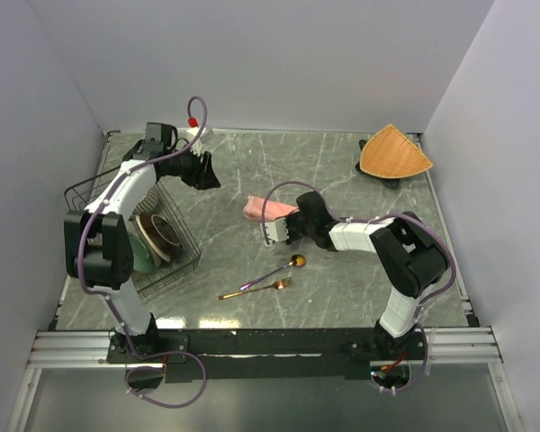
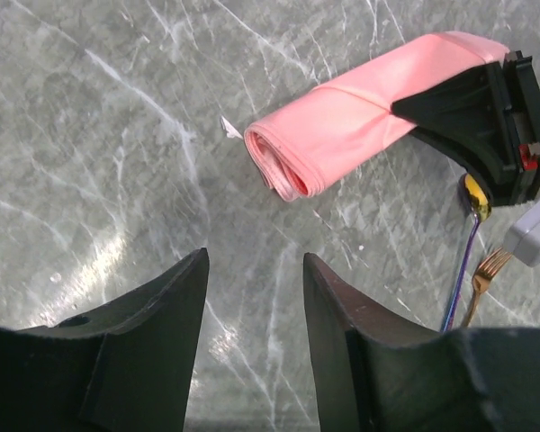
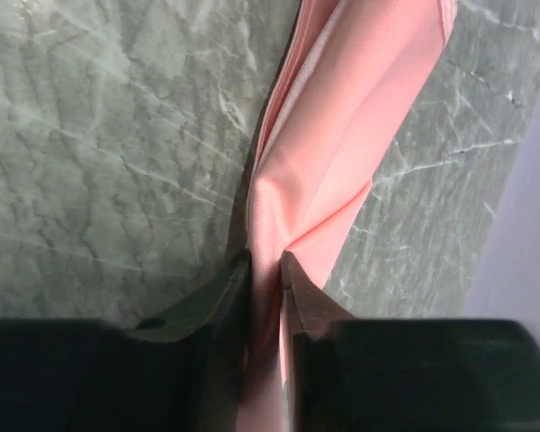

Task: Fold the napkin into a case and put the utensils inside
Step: Turn over the smaller rectangle-folded napkin at the center of the board.

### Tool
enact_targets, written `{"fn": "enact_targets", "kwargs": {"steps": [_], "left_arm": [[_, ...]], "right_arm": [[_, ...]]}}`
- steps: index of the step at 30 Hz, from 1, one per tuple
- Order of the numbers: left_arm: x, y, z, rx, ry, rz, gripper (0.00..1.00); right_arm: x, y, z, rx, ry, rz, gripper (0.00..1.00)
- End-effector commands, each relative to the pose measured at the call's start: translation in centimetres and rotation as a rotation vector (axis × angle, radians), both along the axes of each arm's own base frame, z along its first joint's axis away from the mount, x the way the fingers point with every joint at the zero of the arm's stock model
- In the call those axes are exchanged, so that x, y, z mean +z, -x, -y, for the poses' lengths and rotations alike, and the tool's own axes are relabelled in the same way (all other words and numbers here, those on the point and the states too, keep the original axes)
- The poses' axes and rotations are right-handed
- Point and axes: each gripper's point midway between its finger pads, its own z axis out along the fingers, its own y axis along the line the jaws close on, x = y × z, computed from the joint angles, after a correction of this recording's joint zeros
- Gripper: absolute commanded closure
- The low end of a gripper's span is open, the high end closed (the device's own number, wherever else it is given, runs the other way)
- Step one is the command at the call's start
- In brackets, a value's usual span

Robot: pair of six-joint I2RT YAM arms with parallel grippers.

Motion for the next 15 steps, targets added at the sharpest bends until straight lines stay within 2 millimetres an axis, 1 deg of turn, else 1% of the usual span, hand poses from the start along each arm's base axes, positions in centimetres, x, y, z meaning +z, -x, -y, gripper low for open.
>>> {"fn": "enact_targets", "kwargs": {"steps": [1, 2, 3, 4, 5, 6, 7, 8, 9, 10, 11, 12, 13, 14, 15], "left_arm": [[0.6, -0.1, 2.0, -0.098, -0.038, 0.021, 0.5], [0.4, -0.3, 2.4, -0.117, -0.052, 0.03, 0.51], [0.2, 0.0, 3.3, -0.141, -0.06, 0.031, 0.52], [-0.1, -0.2, 3.6, -0.14, -0.077, 0.032, 0.53], [-0.3, 0.0, 4.7, -0.157, -0.084, 0.029, 0.55], [-0.5, 0.0, 5.1, -0.162, -0.092, 0.028, 0.56], [-0.6, -0.1, 5.5, -0.164, -0.1, 0.025, 0.57], [-0.9, 0.1, 6.4, -0.181, -0.1, 0.01, 0.58], [-1.2, 0.1, 6.8, -0.183, -0.102, 0.001, 0.58], [-1.3, 0.2, 7.3, -0.188, -0.1, -0.009, 0.59], [-1.7, 0.4, 8.0, -0.195, -0.095, -0.029, 0.6], [-1.8, 0.4, 8.3, -0.196, -0.091, -0.034, 0.61], [-2.1, 0.5, 8.6, -0.196, -0.089, -0.047, 0.63], [-2.7, 0.6, 9.2, -0.199, -0.084, -0.069, 0.64], [-3.0, 0.7, 9.5, -0.199, -0.081, -0.08, 0.65]], "right_arm": [[3.4, -0.2, -1.4, 0.048, -0.036, 0.073, 0.47], [3.9, -0.3, -1.5, 0.039, -0.051, 0.063, 0.41], [4.6, -0.2, -1.6, 0.035, -0.062, 0.057, 0.36], [4.5, 0.2, -1.5, 0.035, -0.059, 0.021, 0.36], [5.4, 0.0, -1.7, 0.017, -0.081, 0.011, 0.34], [6.3, 0.1, -1.9, 0.011, -0.096, 0.009, 0.31], [6.4, 0.4, -1.7, 0.001, -0.104, -0.019, 0.29], [7.5, 0.2, -2.0, -0.02, -0.132, -0.034, 0.27], [8.3, 0.1, -2.1, -0.033, -0.15, -0.043, 0.26], [8.2, 0.3, -1.5, -0.061, -0.146, -0.088, 0.26], [9.7, -0.1, -1.8, -0.09, -0.189, -0.113, 0.26], [10.4, -0.2, -1.6, -0.115, -0.209, -0.136, 0.28], [11.3, -0.7, -0.6, -0.161, -0.218, -0.176, 0.29], [11.7, -0.5, -0.4, -0.184, -0.238, -0.228, 0.31], [11.6, -0.5, 0.2, -0.21, -0.239, -0.266, 0.35]]}}
